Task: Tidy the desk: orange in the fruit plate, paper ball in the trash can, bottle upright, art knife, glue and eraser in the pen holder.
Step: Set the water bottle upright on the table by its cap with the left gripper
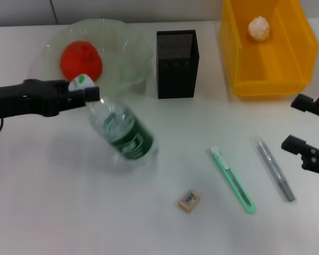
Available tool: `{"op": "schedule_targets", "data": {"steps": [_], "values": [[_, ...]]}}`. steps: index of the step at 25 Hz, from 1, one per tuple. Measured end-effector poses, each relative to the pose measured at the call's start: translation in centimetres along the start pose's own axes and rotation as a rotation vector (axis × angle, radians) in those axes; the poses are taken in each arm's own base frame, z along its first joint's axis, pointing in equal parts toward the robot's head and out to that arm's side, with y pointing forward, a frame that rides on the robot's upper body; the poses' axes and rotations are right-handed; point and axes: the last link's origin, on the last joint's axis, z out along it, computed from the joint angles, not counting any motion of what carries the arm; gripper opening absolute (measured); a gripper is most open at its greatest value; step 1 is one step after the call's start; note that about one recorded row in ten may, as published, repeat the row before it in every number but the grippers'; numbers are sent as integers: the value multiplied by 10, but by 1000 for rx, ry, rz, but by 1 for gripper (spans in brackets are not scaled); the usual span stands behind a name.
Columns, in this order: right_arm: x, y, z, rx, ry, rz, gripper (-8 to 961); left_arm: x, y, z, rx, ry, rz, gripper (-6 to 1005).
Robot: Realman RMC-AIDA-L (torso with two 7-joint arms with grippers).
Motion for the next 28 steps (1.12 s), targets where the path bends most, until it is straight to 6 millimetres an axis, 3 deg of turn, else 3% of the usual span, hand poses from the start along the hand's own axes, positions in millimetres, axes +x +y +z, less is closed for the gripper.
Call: {"op": "schedule_targets", "data": {"steps": [6,7,9,16,28], "values": [[-1,-1,5,8,-31,8,800,-19,-2,-7,-105,146,122,481],[0,-1,8,10,-40,19,800,-33,1,-3,-149,233,205,483],[1,-1,11,10,-53,29,800,-40,3,-1,-163,288,255,486],[1,-3,16,15,-81,44,801,-78,4,5,-22,492,434,498],[9,-2,27,28,-120,54,801,-90,-5,14,173,571,473,518]]}}
